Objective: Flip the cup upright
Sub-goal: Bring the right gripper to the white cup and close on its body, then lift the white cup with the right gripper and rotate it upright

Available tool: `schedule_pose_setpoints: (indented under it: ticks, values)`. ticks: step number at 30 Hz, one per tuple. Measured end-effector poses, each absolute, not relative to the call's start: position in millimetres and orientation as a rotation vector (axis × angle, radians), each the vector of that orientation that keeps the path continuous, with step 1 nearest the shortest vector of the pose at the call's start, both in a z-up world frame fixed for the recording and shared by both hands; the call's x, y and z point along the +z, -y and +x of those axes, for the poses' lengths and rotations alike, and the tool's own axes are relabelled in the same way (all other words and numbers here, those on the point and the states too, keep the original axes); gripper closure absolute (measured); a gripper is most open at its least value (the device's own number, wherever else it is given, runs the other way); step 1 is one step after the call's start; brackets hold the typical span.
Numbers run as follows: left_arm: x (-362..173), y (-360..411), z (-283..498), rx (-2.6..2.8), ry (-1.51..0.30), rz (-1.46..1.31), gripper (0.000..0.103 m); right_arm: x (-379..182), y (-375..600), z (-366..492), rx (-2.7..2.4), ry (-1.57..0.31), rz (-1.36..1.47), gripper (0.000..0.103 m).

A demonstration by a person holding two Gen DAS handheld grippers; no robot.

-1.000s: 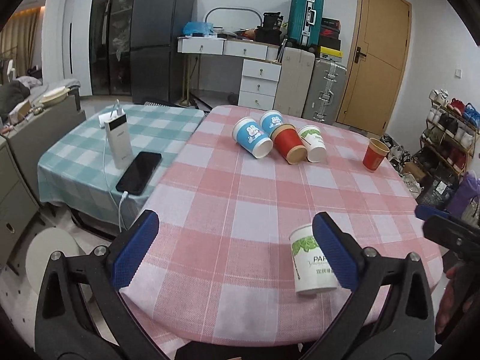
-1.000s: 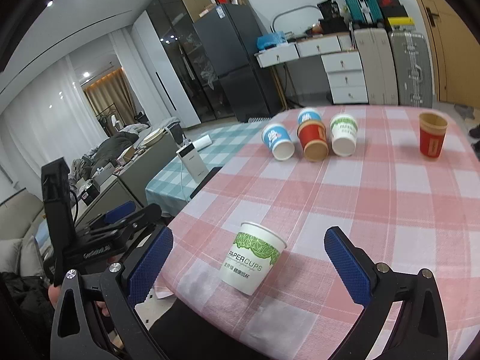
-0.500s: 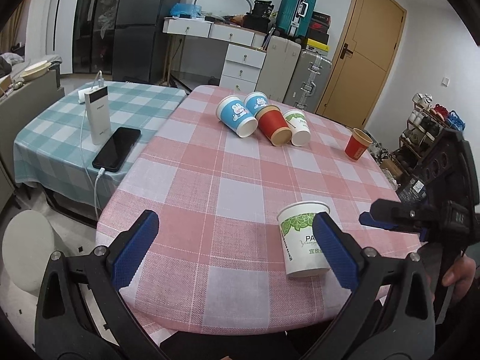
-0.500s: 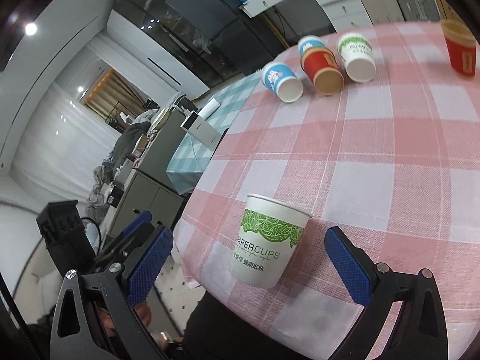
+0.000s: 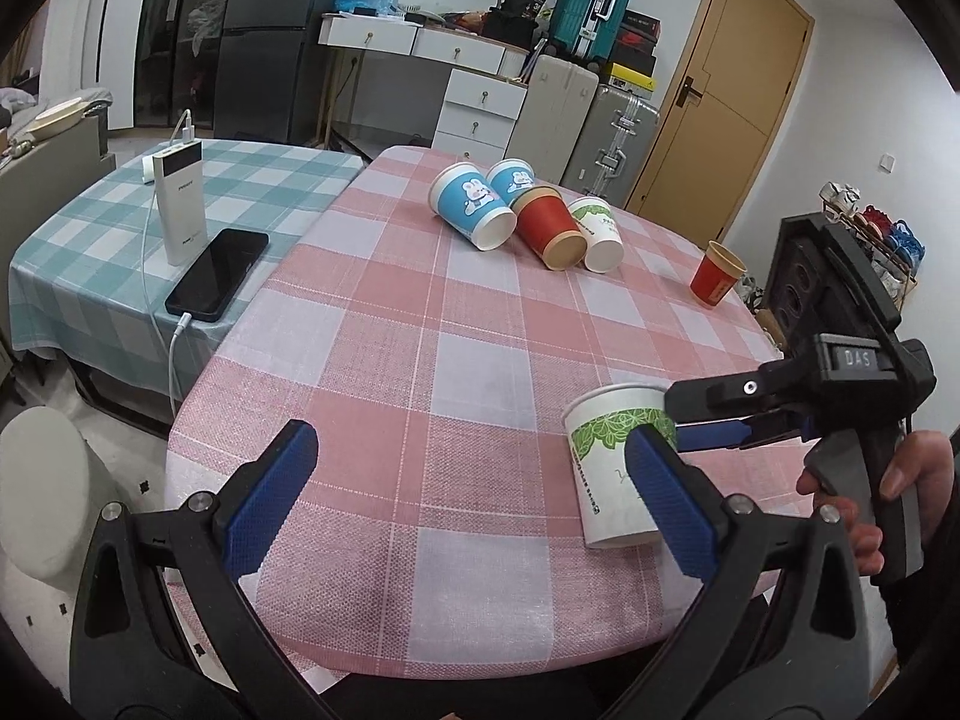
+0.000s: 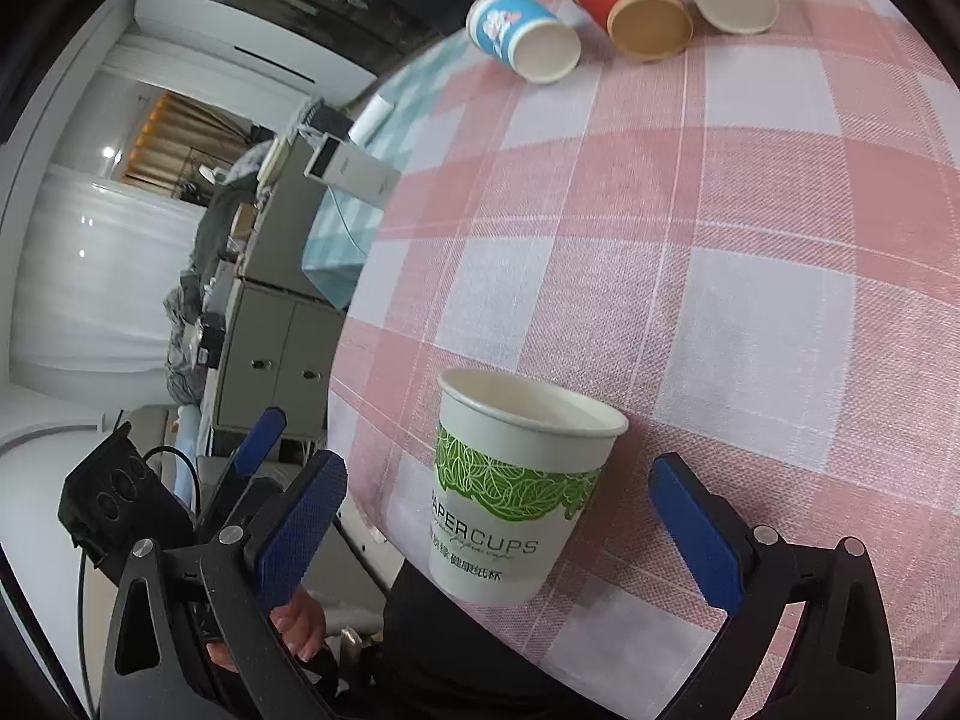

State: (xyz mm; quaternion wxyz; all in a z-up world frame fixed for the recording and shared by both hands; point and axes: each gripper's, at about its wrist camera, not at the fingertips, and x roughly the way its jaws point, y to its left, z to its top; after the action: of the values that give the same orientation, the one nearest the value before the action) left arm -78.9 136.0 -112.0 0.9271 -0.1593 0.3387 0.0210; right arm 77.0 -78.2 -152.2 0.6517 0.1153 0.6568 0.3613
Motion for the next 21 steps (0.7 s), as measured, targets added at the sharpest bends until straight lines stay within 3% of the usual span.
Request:
schedule_pose_setpoints:
  ticks: [17,20,21]
  values:
    - [-123,-140,-76,0.006,-0.707,-0.36,0.001,-169,67,95,0.8,-1.629,0.289,0.001]
    - [-123,-140,-76,0.002,-0.706,-0.361,0.001,-169,62,96,0.797,-1.634,0.268,0.006]
    - [-123,-140,-75,-0.002,-0.705,-0.363,0.001,-169,60,96,0.79,-1.638,0.255,0.014]
